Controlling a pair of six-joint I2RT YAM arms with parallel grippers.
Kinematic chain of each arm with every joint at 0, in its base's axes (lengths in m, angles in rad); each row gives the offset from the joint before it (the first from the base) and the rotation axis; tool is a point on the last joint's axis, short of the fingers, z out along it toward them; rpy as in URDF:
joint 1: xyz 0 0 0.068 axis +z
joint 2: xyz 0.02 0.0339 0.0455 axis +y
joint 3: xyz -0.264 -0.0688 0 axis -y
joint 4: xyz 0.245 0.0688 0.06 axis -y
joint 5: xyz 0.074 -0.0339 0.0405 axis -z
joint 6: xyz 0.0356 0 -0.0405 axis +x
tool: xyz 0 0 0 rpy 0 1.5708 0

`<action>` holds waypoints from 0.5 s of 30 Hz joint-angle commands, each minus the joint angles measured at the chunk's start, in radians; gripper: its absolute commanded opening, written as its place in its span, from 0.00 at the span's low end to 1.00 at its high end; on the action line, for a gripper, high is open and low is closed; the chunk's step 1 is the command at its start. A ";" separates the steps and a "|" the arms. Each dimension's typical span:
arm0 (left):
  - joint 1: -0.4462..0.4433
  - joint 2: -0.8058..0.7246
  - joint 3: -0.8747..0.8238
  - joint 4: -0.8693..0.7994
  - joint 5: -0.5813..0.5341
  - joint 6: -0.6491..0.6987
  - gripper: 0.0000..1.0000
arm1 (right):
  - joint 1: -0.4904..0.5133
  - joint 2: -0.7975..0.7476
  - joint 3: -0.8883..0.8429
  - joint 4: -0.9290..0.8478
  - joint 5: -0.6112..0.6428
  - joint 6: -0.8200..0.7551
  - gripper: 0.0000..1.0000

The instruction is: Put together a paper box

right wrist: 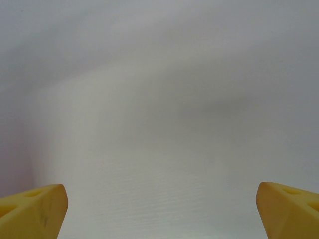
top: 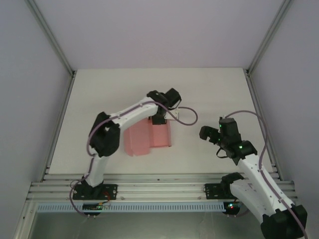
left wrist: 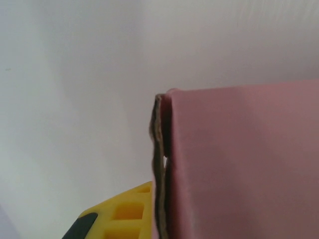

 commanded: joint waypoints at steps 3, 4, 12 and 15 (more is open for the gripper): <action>-0.023 0.122 0.076 -0.094 -0.155 0.084 0.00 | -0.056 -0.018 -0.022 -0.042 -0.063 0.008 0.99; -0.024 0.130 0.087 -0.096 -0.142 0.081 0.00 | -0.065 -0.017 -0.023 -0.043 -0.074 0.005 0.99; -0.024 0.103 0.135 -0.073 -0.112 0.057 0.75 | -0.086 0.014 -0.023 -0.016 -0.135 -0.027 0.99; -0.024 0.057 0.147 -0.062 -0.082 0.038 0.86 | -0.086 0.026 -0.012 0.015 -0.157 -0.045 0.99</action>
